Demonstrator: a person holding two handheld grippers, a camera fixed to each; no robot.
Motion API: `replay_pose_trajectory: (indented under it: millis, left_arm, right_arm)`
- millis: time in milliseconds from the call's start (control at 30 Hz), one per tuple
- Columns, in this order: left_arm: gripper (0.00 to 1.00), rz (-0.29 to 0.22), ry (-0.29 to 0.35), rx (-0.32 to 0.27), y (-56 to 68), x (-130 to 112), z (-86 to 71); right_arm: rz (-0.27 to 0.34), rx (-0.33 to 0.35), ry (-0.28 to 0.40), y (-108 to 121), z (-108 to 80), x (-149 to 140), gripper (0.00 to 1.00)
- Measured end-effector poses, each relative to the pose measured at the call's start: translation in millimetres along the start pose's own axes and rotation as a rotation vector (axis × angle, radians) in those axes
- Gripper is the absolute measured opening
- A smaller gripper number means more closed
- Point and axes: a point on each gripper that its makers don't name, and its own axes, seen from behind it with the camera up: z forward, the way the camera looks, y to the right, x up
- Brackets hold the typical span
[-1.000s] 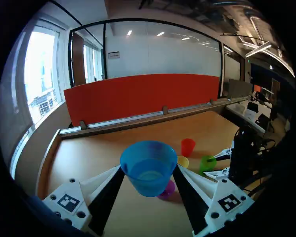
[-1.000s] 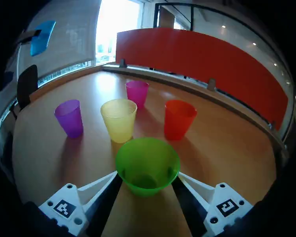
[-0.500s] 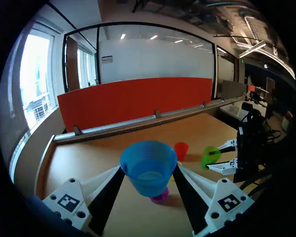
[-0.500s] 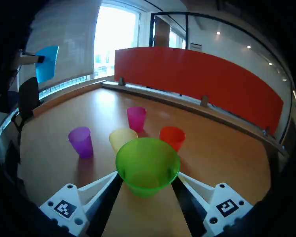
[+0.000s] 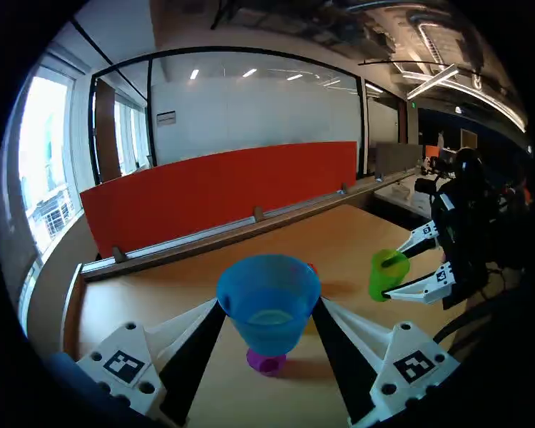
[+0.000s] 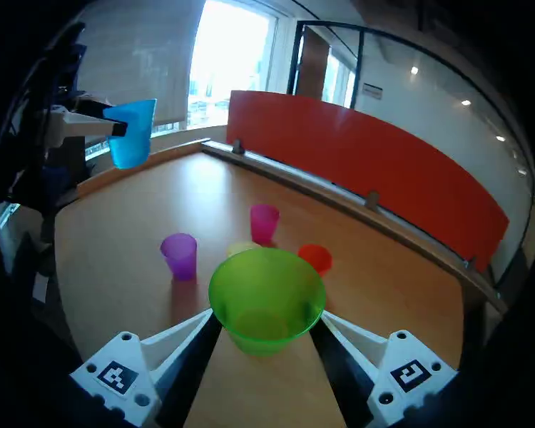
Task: Pour water
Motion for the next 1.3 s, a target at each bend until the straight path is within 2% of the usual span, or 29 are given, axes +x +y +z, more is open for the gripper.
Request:
replay_pose_trajectory:
  millis: [233, 633, 900, 1300]
  left_arm:
    - [0.85, 0.048, 0.001, -0.059, 20.3, 6, -0.5]
    - [0.85, 0.169, 0.000, -0.152, 54.2, 18, -1.9]
    - [0.85, 0.209, 0.014, -0.189, 67.2, 25, -5.4]
    - [0.85, 0.270, 0.044, -0.222, 78.1, 37, -9.3]
  right_arm:
    - [-0.008, 0.056, -0.016, -21, -29.8, 19, 0.85]
    - [-0.021, 0.107, -0.026, -50, -55.4, 32, 0.86]
    - [-0.031, 0.138, -0.024, -63, -68.5, 39, 0.85]
    - [-0.047, 0.170, -0.033, -78, -78.2, 39, 0.86]
